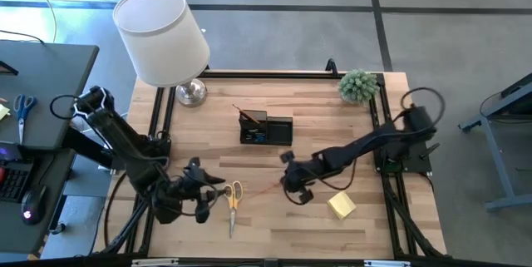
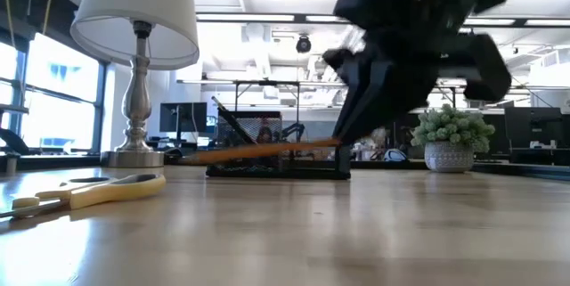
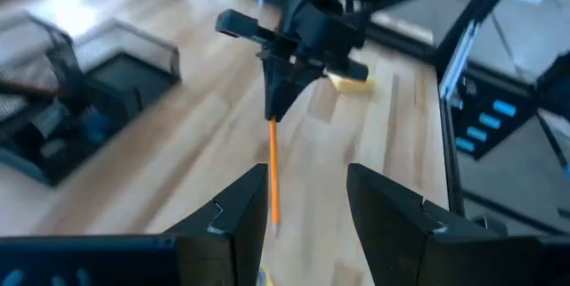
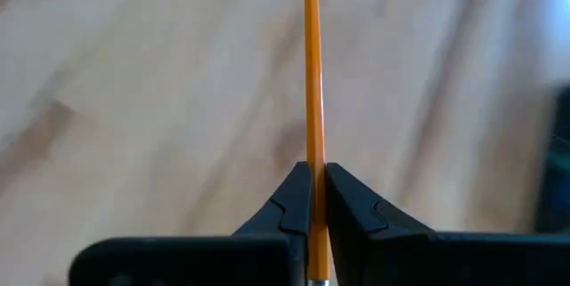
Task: Pick and place office supplies into organizer
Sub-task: Put the orange pencil into the desk organizer
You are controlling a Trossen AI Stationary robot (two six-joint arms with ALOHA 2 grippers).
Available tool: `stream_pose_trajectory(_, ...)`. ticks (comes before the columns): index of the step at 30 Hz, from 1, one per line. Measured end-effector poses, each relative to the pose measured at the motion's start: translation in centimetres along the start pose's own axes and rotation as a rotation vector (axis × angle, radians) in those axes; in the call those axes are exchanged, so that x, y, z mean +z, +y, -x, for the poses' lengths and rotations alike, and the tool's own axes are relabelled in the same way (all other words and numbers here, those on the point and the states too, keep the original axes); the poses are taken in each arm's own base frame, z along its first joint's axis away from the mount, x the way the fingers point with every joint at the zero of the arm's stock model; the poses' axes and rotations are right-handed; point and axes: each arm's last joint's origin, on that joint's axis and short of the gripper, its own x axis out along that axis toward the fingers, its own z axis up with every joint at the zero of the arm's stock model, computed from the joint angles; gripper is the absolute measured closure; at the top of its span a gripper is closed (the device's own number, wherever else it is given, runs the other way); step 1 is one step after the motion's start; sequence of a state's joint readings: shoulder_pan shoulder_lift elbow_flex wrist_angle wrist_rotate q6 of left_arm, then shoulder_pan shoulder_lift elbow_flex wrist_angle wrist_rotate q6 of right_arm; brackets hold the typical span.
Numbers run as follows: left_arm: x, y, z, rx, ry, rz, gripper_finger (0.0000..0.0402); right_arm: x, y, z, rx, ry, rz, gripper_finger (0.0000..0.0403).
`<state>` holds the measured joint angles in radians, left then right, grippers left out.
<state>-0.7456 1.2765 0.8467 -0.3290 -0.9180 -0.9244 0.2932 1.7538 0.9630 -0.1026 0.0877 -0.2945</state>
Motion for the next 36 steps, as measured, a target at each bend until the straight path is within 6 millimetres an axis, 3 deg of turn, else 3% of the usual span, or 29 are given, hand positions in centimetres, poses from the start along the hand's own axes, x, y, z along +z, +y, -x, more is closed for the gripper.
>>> stream_pose_trajectory(6,2.3,1.1,1.6,0.036,-0.129,-0.027,0.0259,0.9,-1.4,4.4,-0.184,0.037,0.017,0.0397)
stream_pose_trajectory(12,4.7,2.7,2.5,0.087,-0.209,-0.023,0.0259,2.5,-4.0,6.8,-0.347,0.192,0.072,0.0397)
stream_pose_trajectory(23,7.2,5.6,-0.1,0.135,-0.14,-0.05,0.0259,4.1,-10.7,9.3,-0.551,0.497,0.154,0.0397)
stream_pose_trajectory(30,7.9,6.5,-0.6,0.125,-0.107,-0.075,0.0259,3.2,-14.3,9.3,-0.522,0.622,0.181,0.0396)
stream_pose_trajectory(36,8.3,6.9,-0.1,0.113,-0.115,-0.092,0.0259,1.9,-15.5,7.8,-0.47,0.713,0.228,0.0393)
